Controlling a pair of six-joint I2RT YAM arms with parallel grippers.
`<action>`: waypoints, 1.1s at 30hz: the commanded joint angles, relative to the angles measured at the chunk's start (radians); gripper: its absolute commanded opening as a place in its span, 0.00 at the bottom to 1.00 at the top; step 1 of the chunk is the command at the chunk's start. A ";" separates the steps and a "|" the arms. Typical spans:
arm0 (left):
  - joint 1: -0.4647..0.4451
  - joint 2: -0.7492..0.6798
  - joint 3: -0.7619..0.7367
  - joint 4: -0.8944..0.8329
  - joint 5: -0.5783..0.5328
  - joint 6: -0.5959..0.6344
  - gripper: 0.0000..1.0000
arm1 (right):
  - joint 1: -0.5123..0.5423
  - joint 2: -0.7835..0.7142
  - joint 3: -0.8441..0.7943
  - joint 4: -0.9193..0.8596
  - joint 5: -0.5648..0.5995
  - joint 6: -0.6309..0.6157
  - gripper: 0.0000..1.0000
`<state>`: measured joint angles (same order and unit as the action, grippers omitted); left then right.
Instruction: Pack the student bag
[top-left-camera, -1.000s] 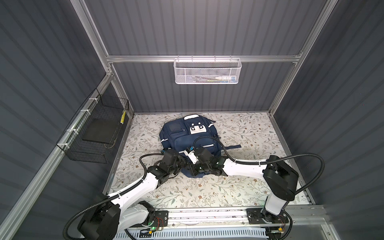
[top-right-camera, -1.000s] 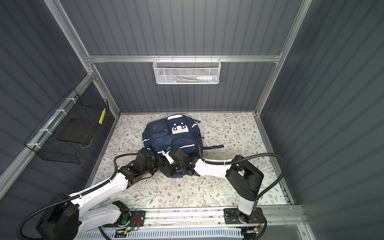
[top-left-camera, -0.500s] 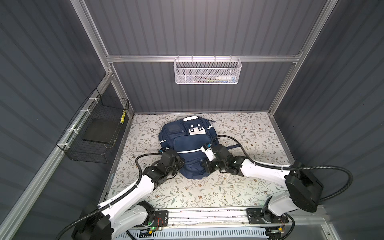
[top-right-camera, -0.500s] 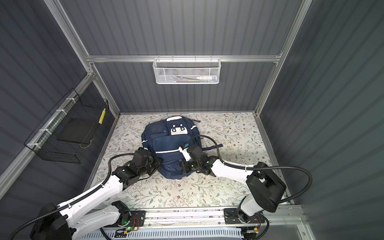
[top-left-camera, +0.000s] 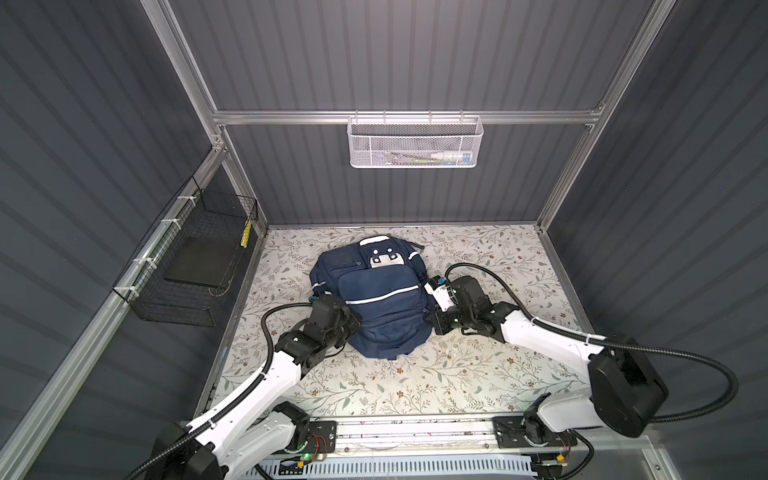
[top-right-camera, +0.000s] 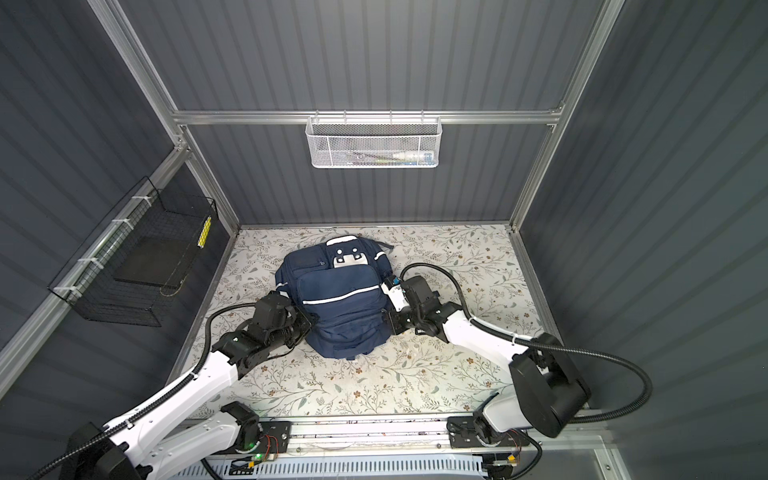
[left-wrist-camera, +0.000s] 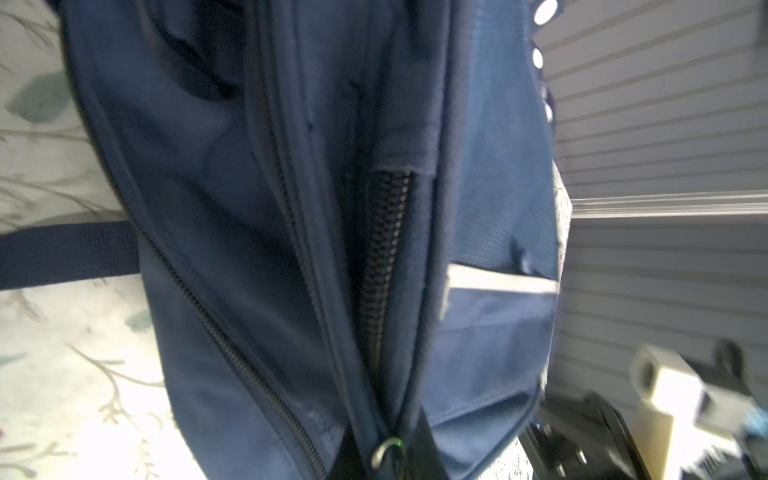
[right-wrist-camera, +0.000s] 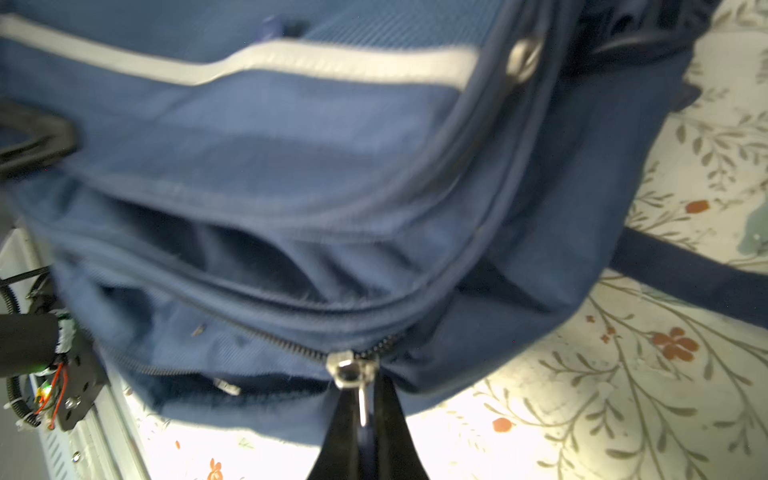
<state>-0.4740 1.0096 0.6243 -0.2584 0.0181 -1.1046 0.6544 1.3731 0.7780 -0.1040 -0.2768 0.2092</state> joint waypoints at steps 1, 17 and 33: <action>0.150 0.085 0.052 -0.028 -0.147 0.148 0.08 | 0.069 -0.076 -0.060 -0.117 0.145 0.042 0.00; 0.009 -0.114 -0.101 -0.004 0.007 -0.144 0.61 | 0.323 0.316 0.328 0.140 0.049 0.188 0.00; -0.115 0.095 -0.027 0.167 -0.138 -0.125 0.00 | 0.366 0.304 0.229 0.166 0.066 0.214 0.00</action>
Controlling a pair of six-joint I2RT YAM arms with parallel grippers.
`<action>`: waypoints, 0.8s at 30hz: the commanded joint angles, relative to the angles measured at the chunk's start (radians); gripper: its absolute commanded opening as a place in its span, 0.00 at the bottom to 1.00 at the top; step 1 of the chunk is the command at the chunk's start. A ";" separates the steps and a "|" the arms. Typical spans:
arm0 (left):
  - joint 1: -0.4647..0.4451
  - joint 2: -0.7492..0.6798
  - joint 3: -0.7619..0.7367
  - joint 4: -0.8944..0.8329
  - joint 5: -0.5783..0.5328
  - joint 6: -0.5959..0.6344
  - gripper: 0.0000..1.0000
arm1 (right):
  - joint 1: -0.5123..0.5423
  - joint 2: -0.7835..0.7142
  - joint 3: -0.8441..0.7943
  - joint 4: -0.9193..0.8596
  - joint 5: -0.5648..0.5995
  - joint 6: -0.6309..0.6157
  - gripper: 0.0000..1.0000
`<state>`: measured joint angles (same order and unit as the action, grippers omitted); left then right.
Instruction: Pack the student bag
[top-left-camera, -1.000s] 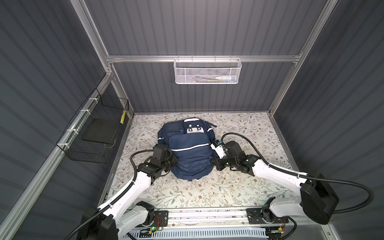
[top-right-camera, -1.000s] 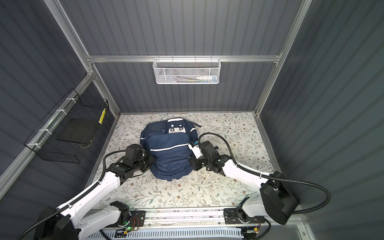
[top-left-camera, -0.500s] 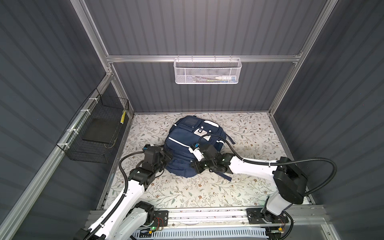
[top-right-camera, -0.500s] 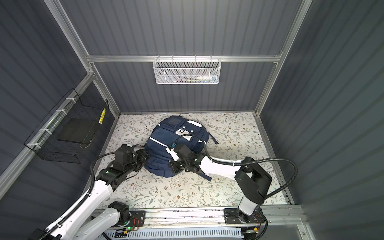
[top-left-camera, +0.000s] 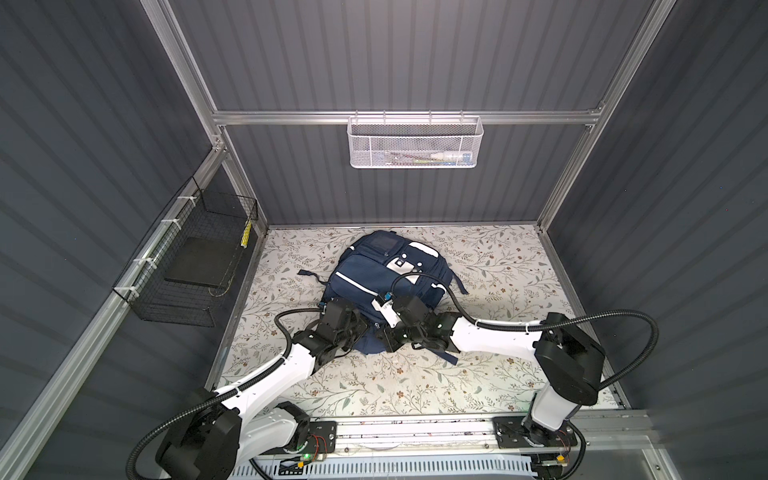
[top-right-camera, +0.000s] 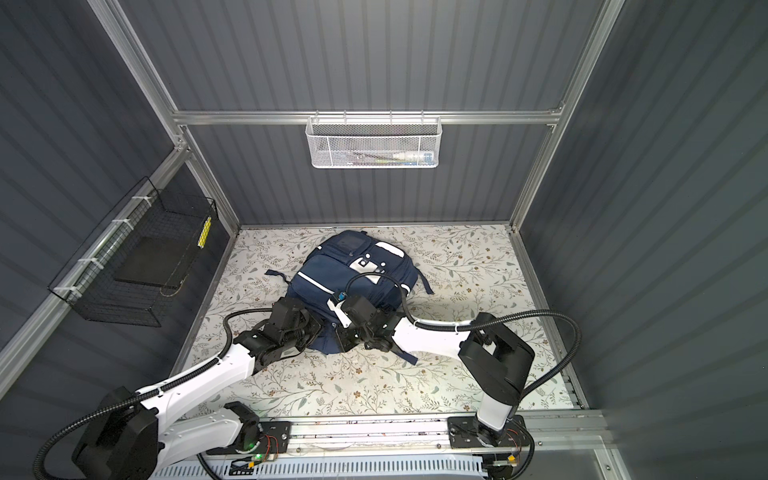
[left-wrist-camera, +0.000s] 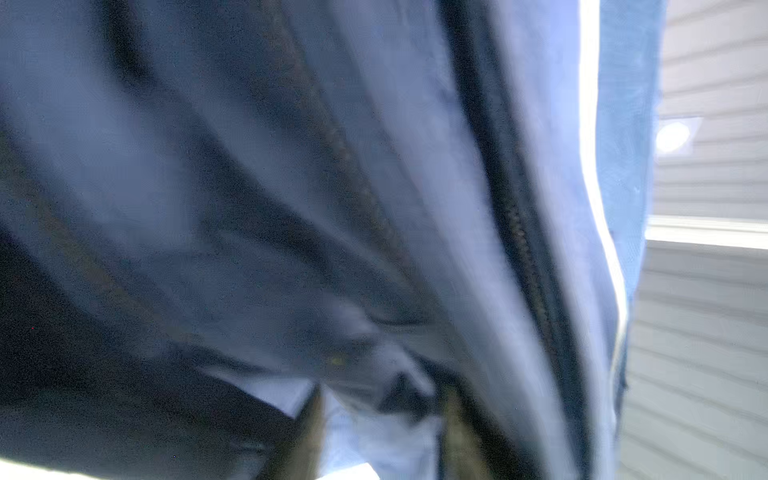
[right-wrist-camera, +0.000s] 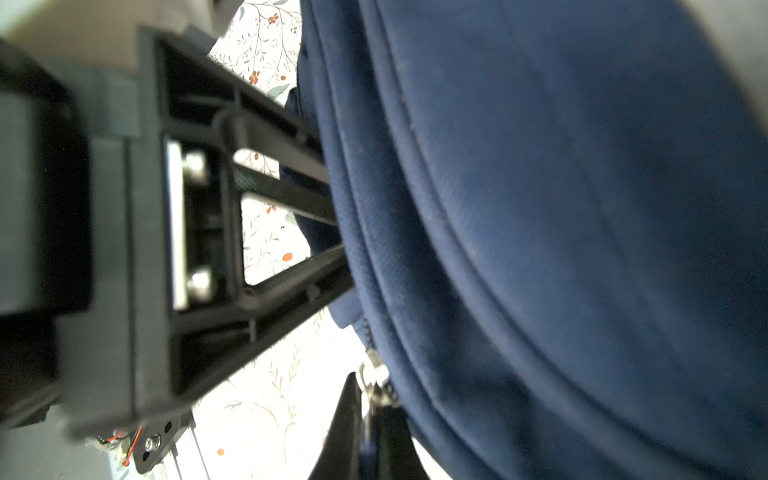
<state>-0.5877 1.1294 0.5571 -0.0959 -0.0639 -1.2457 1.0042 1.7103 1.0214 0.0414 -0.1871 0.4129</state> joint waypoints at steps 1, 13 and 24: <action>-0.001 -0.032 0.044 -0.024 -0.069 0.025 0.00 | 0.012 -0.038 -0.017 0.014 -0.022 0.008 0.00; 0.077 -0.210 0.005 -0.245 -0.137 0.066 0.00 | -0.236 -0.188 -0.164 -0.135 0.004 -0.094 0.00; 0.154 -0.278 0.003 -0.318 -0.095 0.101 0.00 | -0.528 -0.094 -0.095 -0.178 0.035 -0.209 0.00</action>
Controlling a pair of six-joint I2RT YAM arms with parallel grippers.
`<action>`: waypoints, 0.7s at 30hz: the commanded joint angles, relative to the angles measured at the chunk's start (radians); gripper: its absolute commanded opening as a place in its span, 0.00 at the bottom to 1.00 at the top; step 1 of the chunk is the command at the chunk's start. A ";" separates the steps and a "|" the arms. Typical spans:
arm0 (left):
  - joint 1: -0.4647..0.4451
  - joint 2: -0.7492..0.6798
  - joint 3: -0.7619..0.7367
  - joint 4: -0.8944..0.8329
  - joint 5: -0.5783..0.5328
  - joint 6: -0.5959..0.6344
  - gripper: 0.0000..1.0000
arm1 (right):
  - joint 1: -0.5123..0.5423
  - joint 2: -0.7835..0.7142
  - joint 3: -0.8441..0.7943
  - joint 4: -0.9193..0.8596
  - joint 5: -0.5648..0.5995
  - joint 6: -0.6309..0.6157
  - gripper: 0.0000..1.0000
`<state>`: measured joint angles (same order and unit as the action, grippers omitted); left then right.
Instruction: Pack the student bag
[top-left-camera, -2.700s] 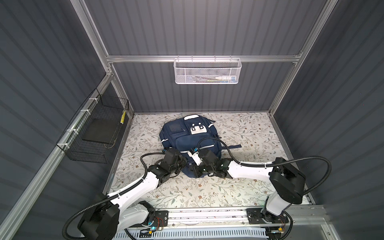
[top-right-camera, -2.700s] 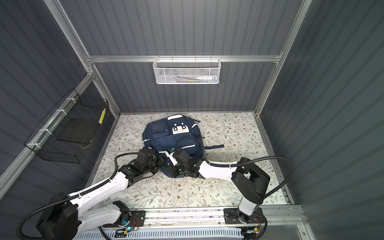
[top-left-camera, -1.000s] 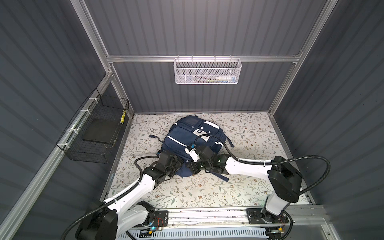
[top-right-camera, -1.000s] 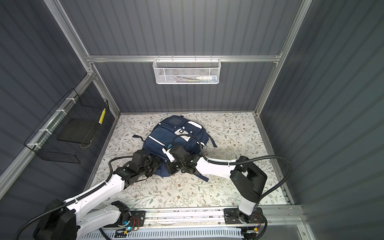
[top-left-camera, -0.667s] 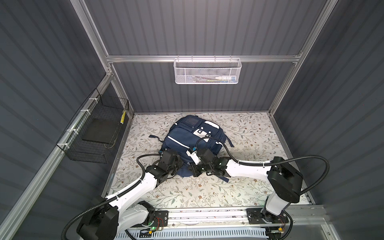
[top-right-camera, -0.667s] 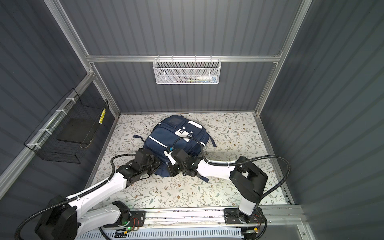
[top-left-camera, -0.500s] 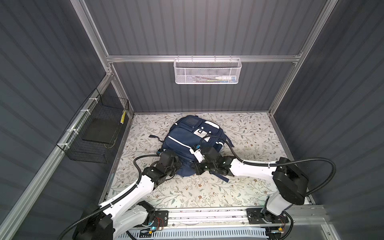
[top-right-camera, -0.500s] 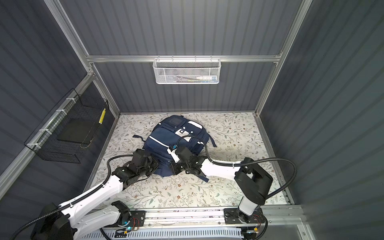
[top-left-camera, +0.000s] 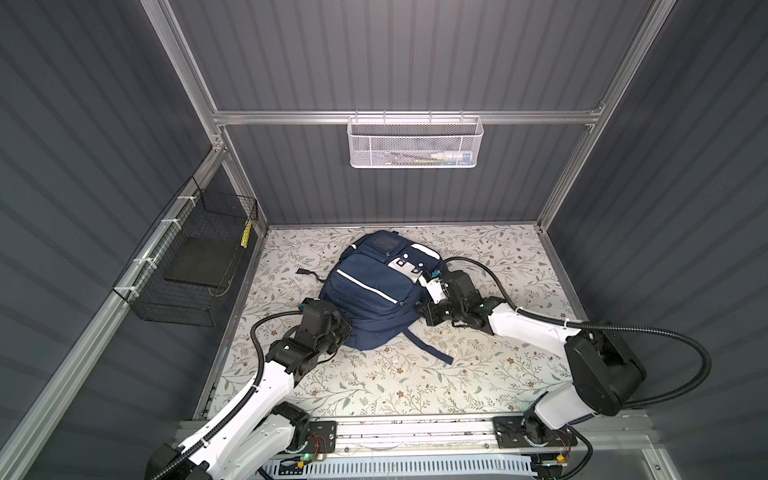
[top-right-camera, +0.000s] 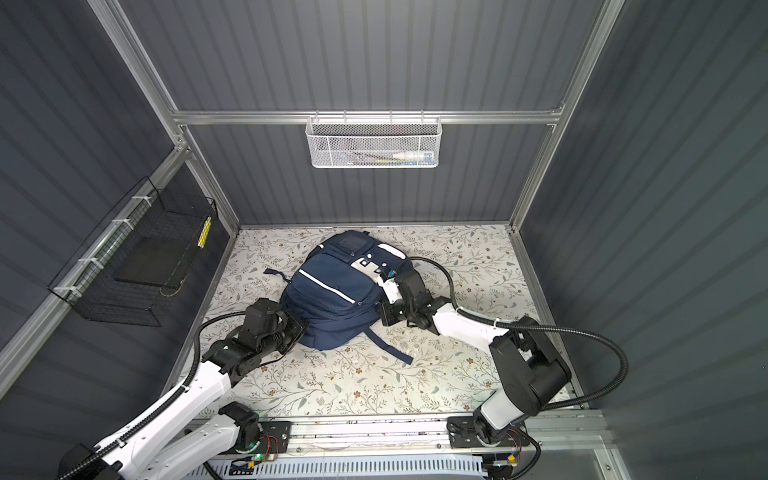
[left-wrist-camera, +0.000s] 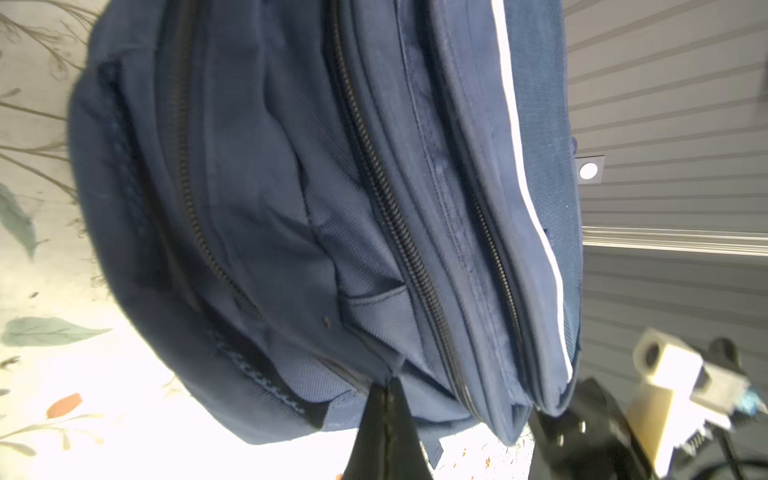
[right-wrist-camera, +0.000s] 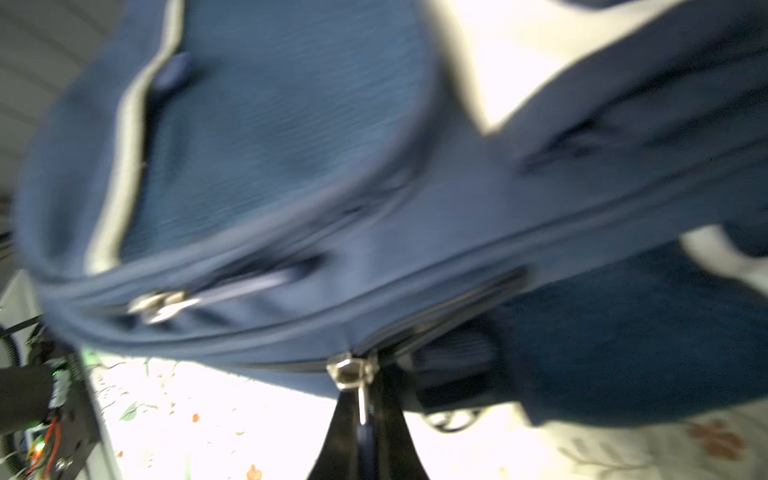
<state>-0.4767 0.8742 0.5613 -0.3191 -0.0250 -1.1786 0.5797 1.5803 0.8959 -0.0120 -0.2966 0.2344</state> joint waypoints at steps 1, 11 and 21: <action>0.043 -0.023 -0.001 -0.099 -0.128 0.034 0.00 | -0.121 0.049 0.046 -0.122 0.156 -0.038 0.00; -0.226 0.054 0.027 0.077 -0.139 -0.032 0.00 | -0.230 0.041 0.065 -0.159 0.251 -0.048 0.00; -0.462 0.270 0.086 0.448 -0.087 0.054 0.74 | -0.264 -0.122 0.007 -0.121 0.359 -0.039 0.76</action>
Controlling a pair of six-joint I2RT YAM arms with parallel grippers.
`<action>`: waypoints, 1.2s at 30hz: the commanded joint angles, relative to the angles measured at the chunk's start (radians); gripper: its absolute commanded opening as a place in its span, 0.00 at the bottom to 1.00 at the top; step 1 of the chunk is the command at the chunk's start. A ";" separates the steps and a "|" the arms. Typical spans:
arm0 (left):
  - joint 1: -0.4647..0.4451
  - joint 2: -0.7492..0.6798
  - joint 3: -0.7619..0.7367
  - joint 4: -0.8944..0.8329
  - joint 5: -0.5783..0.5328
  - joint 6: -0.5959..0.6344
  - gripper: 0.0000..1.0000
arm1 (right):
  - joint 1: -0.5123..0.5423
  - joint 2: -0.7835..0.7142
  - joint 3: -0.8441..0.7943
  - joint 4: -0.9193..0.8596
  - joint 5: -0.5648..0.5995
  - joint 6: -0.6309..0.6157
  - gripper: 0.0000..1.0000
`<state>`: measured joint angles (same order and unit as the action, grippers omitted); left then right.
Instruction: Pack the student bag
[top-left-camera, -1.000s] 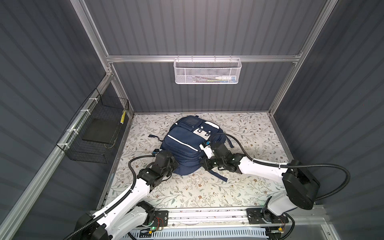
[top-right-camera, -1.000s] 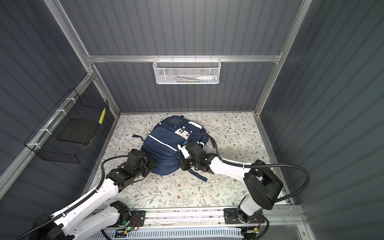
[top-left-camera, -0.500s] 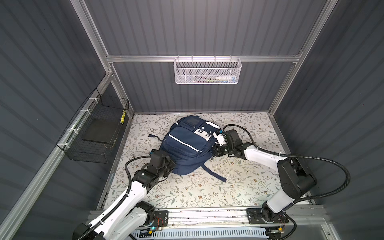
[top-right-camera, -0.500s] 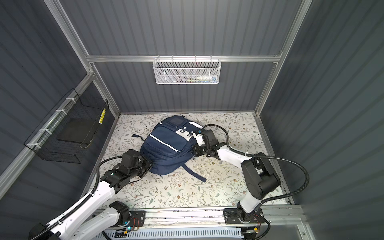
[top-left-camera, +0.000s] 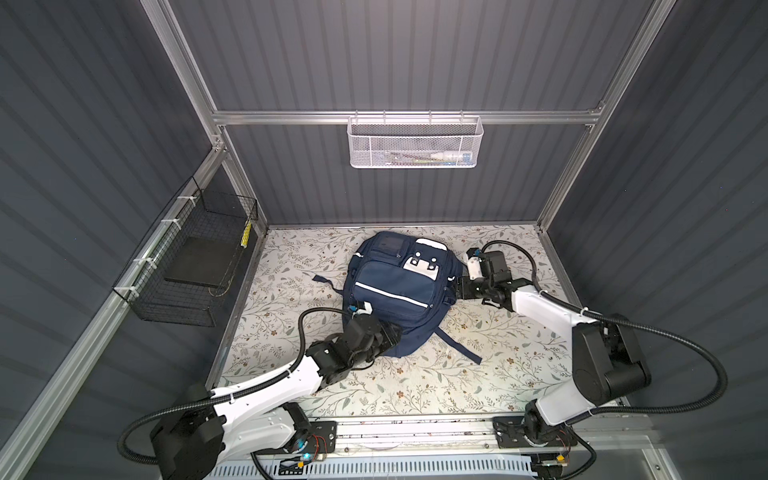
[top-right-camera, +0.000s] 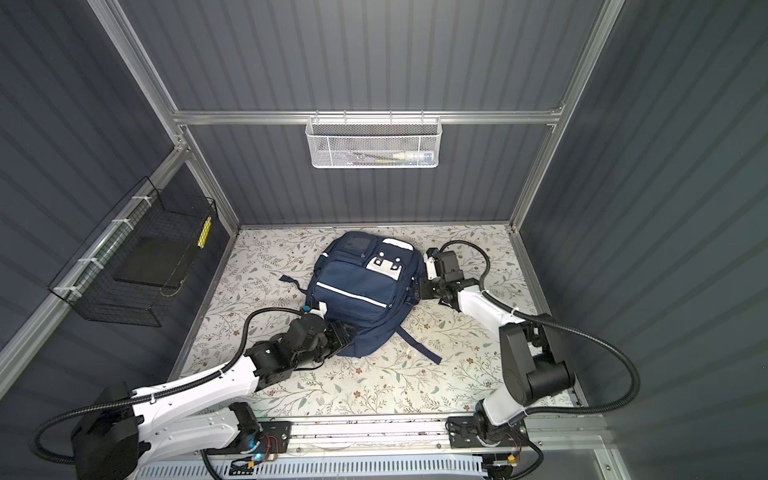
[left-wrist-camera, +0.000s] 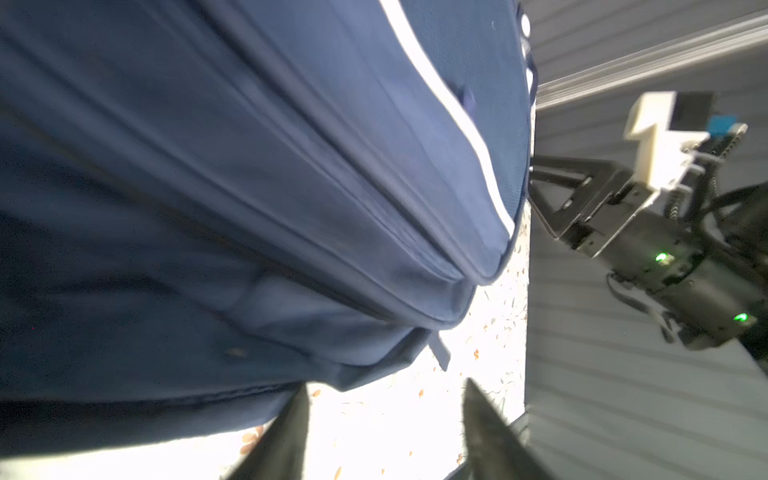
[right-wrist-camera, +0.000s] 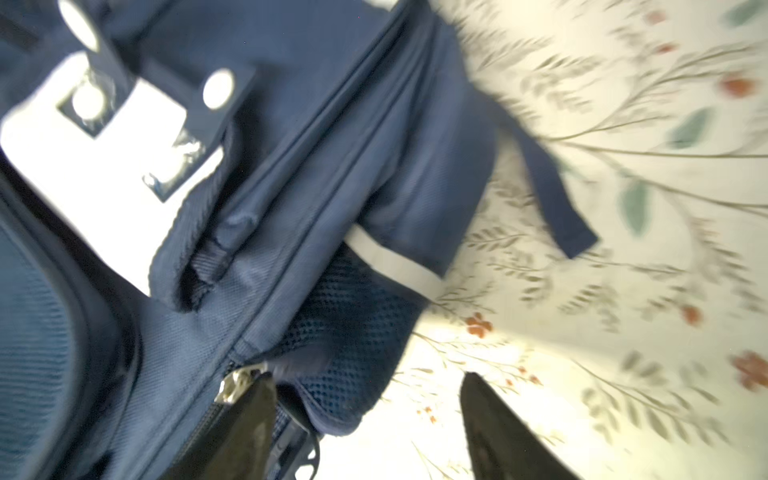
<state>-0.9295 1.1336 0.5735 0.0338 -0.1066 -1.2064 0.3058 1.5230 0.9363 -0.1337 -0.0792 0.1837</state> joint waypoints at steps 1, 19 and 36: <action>-0.010 0.016 0.114 0.050 -0.001 0.149 0.79 | 0.008 -0.095 -0.054 0.012 0.168 0.009 0.78; 0.446 0.077 -0.047 0.310 -0.512 1.214 1.00 | -0.217 -0.219 -0.605 0.978 0.345 -0.220 0.99; 0.892 0.559 -0.150 0.930 -0.026 1.199 1.00 | -0.353 -0.066 -0.617 1.114 0.155 -0.121 0.99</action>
<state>-0.0616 1.6947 0.4229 0.9039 -0.2745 0.0296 -0.0406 1.4506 0.2996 0.9585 0.0990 0.0277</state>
